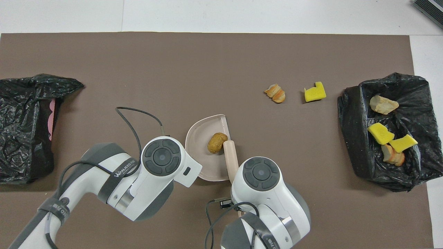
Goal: Sweep and dump trash in bin
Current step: 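Sweep the bread chunk into the dustpan with the right gripper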
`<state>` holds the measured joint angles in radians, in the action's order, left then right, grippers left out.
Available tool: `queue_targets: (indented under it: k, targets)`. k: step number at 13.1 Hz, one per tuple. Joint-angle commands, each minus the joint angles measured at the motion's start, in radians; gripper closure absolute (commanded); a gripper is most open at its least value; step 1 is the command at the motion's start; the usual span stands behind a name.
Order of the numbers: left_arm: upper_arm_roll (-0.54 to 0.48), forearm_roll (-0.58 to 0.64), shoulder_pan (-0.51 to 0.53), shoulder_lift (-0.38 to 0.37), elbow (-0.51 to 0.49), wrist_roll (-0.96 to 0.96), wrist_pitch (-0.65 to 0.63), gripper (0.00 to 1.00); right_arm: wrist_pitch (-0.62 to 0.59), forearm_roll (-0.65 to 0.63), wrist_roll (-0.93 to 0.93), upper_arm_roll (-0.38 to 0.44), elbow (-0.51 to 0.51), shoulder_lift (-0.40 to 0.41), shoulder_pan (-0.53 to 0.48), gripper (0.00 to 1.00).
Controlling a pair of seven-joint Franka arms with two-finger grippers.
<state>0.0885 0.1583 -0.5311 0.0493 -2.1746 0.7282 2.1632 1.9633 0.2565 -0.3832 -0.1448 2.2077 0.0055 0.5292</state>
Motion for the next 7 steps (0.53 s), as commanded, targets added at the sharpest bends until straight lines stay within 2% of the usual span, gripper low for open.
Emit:
queue_targets:
  k: [1, 4, 7]
  targets:
    - [-0.009, 0.006, -0.007, -0.032, -0.048, -0.009, 0.052, 1.00, -0.056, -0.015, 0.156, 0.011, -0.046, -0.010, -0.026, 1.00]
    - [-0.009, 0.004, -0.004, -0.032, -0.050, -0.016, 0.055, 1.00, -0.119, -0.103, 0.279, 0.010, -0.120, -0.004, -0.112, 1.00]
    - [-0.009, 0.004, -0.004, -0.032, -0.050, -0.018, 0.055, 1.00, -0.127, -0.230, 0.288, 0.011, -0.184, 0.042, -0.191, 1.00]
